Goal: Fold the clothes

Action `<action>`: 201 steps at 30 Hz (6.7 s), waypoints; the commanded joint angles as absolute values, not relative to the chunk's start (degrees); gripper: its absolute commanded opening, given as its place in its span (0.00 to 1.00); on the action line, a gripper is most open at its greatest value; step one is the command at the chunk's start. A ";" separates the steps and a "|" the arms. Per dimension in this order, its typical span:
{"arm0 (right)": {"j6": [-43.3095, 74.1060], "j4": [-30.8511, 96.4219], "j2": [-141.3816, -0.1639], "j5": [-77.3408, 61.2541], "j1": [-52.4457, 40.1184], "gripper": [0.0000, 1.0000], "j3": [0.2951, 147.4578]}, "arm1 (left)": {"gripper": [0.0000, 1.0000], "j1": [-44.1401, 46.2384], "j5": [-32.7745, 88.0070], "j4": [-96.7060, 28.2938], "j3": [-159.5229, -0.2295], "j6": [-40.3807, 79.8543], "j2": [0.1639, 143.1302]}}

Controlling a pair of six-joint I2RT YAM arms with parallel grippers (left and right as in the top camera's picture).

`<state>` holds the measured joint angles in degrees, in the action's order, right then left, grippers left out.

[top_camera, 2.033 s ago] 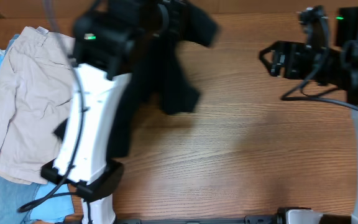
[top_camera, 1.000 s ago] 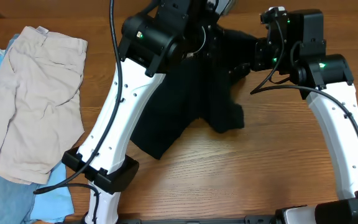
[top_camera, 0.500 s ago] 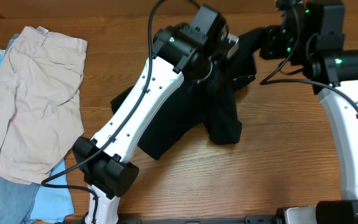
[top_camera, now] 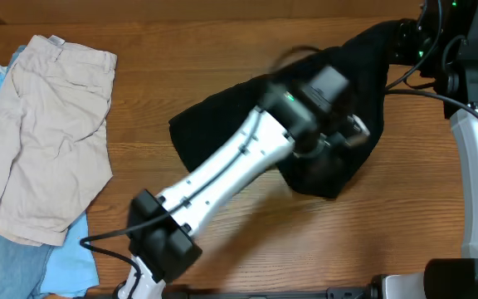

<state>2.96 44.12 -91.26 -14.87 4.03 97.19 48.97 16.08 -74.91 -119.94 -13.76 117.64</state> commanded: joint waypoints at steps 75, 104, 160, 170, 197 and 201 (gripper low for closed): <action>5.85 97.03 -84.18 -9.96 5.39 0.04 153.08 | 0.04 16.53 -12.01 -86.41 -133.19 0.82 76.47; 5.76 46.98 -128.07 -10.57 3.05 0.35 115.77 | 1.00 13.93 -18.37 -52.71 -142.85 1.45 138.50; 10.46 64.69 -75.68 -17.50 2.90 0.96 67.88 | 0.54 5.17 18.09 -38.24 -56.27 6.42 103.90; 10.46 64.10 -75.68 -17.47 2.90 0.96 67.88 | 0.04 5.13 -2.59 -49.52 -82.21 4.69 105.95; 1.87 46.26 -92.51 -21.17 2.61 0.50 50.92 | 0.99 5.28 18.50 -69.82 -69.78 0.01 105.97; 1.91 43.03 -92.62 -22.15 2.57 0.11 49.47 | 1.00 5.28 20.99 -65.89 -69.67 1.74 105.97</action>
<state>2.35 44.10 -92.49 -20.64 2.90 49.95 5.15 18.61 -67.07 -70.11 1.32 106.21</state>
